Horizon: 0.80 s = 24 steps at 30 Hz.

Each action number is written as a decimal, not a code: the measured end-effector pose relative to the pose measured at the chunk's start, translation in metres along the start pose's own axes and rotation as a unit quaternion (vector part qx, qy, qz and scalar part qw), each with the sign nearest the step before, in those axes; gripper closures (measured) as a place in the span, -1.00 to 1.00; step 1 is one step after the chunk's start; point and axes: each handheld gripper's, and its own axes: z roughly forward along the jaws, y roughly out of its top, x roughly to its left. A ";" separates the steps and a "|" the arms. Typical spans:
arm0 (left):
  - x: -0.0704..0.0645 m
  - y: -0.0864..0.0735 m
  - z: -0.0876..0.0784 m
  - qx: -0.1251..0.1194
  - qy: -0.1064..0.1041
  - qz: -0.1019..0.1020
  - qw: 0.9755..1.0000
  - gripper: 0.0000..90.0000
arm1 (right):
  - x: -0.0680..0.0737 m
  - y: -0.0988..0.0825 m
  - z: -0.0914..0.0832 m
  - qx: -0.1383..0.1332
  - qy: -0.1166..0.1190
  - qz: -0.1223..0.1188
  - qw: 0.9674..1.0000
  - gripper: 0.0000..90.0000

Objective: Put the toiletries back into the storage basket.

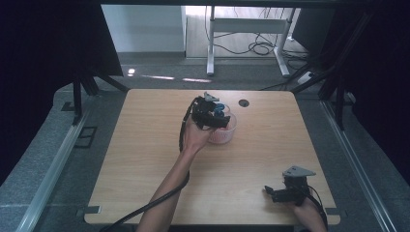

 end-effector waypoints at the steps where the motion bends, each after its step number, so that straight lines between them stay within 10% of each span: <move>1: 0.000 0.000 0.000 0.000 0.000 0.000 1.000 -0.76 | 0.000 0.000 0.000 0.000 0.000 0.000 1.000 -1.00; 24: -0.004 -0.002 -0.027 -0.010 0.011 0.024 1.000 -0.77 | 0.000 0.000 0.000 0.000 0.000 0.000 1.000 -1.00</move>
